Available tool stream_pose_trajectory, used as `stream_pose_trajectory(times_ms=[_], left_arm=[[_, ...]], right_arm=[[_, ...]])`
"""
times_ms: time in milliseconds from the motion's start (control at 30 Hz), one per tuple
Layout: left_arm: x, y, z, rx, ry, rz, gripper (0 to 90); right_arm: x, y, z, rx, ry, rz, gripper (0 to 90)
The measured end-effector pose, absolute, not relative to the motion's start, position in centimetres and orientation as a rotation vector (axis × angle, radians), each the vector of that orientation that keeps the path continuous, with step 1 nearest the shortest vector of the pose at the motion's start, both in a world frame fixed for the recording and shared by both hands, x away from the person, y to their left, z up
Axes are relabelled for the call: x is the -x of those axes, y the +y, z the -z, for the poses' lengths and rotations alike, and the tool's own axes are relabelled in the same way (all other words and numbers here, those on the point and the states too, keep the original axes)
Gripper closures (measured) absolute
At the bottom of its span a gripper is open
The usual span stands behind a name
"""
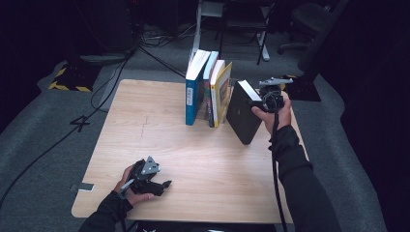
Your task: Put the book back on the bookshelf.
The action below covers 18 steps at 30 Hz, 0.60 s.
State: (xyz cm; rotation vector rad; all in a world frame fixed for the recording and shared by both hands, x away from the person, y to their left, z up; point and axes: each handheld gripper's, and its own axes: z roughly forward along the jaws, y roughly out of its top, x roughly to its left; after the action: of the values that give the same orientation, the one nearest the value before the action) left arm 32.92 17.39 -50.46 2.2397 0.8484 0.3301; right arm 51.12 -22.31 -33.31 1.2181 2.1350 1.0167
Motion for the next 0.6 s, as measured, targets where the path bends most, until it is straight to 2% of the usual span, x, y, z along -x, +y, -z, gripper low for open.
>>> stream_pose_trajectory(times_ms=[267,600], left_arm=[[-32.92,17.39,50.45,-2.240,0.848,-0.330,20.0],[-32.92,17.39,50.46,-2.240,0.849,-0.330,20.0]], right_arm=[[-51.39,-22.28,33.51,-1.224,2.195,-1.038,47.7],[-51.48,-21.65,33.04,-1.200,2.197,-0.947,53.2]])
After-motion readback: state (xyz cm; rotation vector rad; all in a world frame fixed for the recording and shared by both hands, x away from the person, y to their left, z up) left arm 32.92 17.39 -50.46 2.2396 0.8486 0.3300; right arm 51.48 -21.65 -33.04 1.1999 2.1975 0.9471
